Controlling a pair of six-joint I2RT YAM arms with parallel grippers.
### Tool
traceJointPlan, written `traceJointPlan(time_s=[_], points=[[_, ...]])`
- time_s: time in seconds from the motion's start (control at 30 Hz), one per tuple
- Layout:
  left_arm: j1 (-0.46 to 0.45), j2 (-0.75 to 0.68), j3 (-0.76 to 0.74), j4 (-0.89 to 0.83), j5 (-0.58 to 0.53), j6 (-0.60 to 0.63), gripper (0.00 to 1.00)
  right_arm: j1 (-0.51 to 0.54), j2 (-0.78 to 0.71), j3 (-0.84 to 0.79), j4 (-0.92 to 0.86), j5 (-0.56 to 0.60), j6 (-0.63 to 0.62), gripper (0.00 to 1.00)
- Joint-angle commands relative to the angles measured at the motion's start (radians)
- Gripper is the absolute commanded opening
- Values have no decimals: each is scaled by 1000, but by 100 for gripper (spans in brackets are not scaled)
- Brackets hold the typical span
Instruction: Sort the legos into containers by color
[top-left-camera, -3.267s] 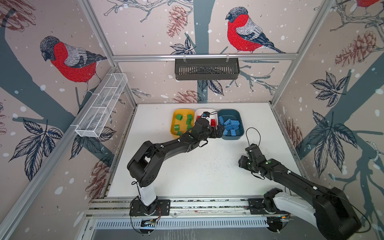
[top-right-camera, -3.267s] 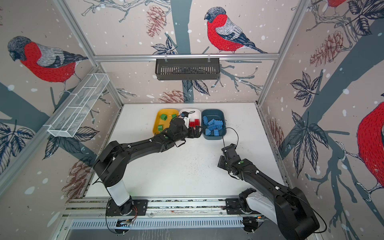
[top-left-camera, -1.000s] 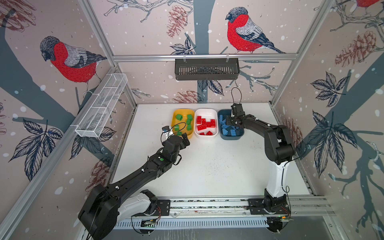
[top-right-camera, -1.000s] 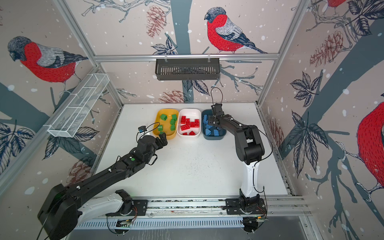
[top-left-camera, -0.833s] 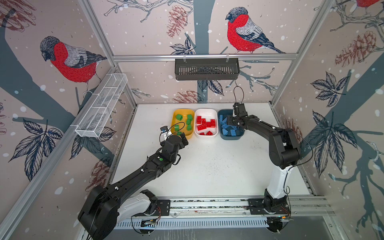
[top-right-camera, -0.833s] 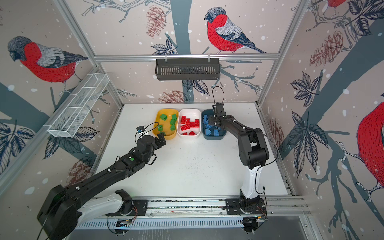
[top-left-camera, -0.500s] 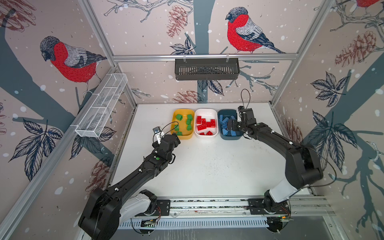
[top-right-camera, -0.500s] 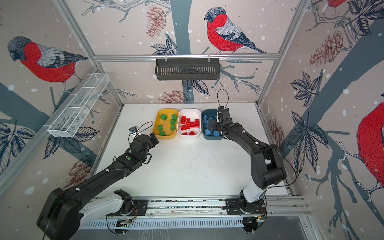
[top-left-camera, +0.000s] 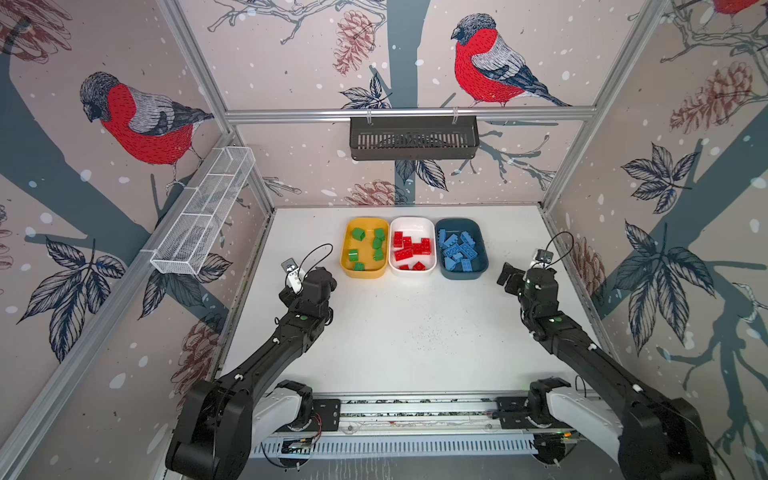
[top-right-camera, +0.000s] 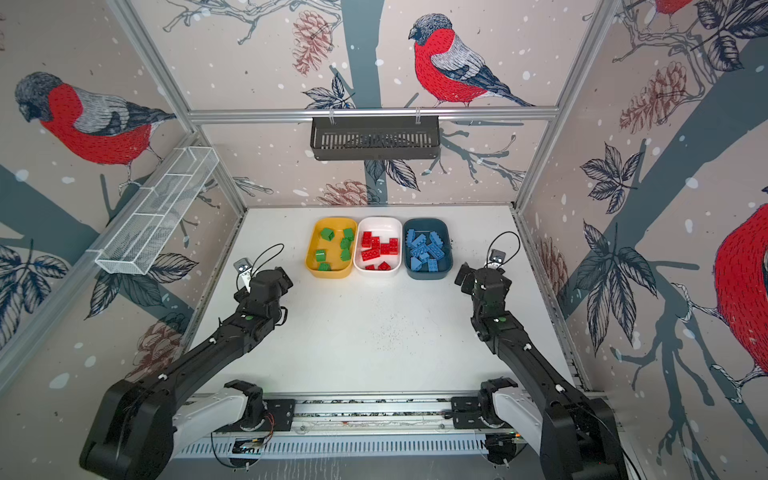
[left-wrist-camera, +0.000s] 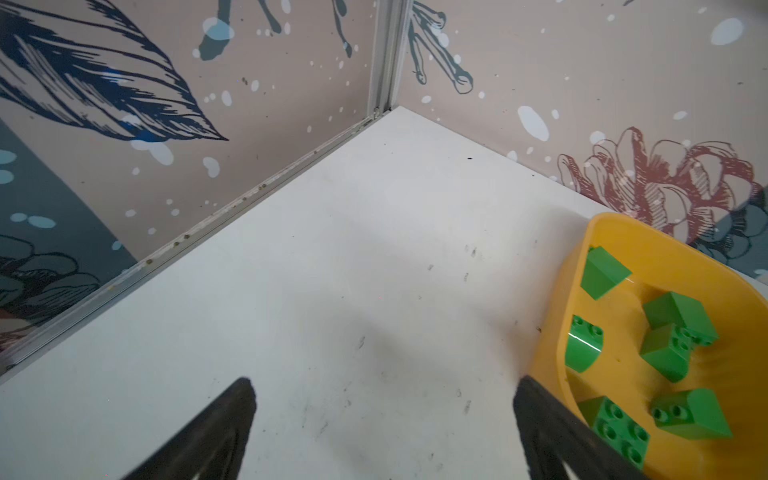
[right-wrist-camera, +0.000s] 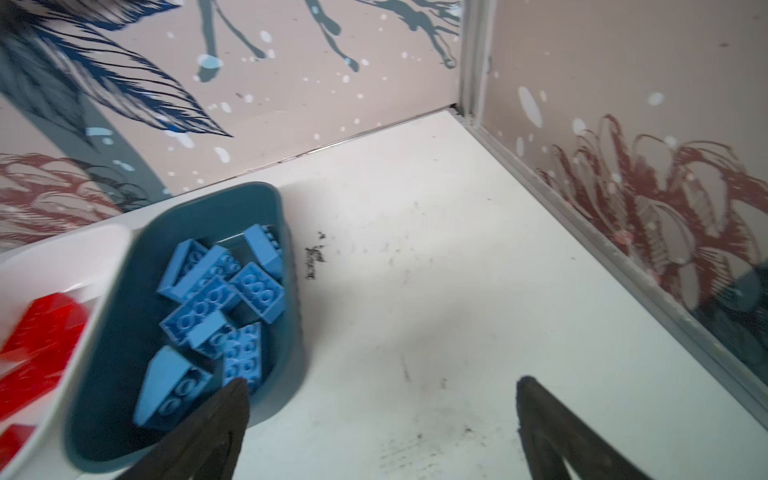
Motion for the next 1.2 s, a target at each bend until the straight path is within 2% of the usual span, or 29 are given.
traceJointPlan(time_s=[0.0, 0.17, 0.3, 0.37, 0.47, 0.57, 0.63, 0.67, 0.73, 0.83, 0.93, 0.97, 1.03, 1.13, 1.17], points=[[33, 5, -17, 85, -33, 67, 97, -40, 12, -49, 196, 93, -48, 100], [104, 23, -57, 194, 15, 124, 97, -137, 164, -130, 464, 55, -73, 100], [138, 63, -54, 259, 29, 156, 97, -142, 360, -128, 679, 76, -129, 99], [143, 86, -42, 261, 9, 161, 97, -136, 392, -101, 691, 65, -176, 99], [146, 120, -39, 293, -5, 186, 97, -155, 415, -143, 801, -68, -216, 100], [149, 152, -40, 336, 3, 214, 97, -164, 472, -275, 1085, -227, -272, 99], [152, 171, -41, 365, 24, 225, 97, -164, 529, -311, 1235, -275, -293, 99], [155, 181, -45, 391, 46, 239, 97, -162, 524, -286, 1185, -262, -289, 99], [164, 213, -52, 460, 100, 280, 97, -164, 495, -171, 902, -197, -260, 99], [166, 276, -81, 640, 169, 385, 97, -136, 537, -209, 1051, -142, -279, 100], [167, 322, -123, 787, 231, 476, 98, -138, 499, -176, 926, -143, -267, 100], [167, 341, -160, 886, 259, 508, 98, -139, 511, -189, 973, -140, -270, 100], [173, 392, -236, 1098, 328, 552, 99, -138, 509, -186, 954, -137, -268, 99], [181, 483, -269, 1243, 402, 573, 99, -138, 507, -184, 949, -138, -269, 99], [182, 469, -268, 1212, 407, 565, 99, -138, 502, -180, 936, -140, -267, 100]])
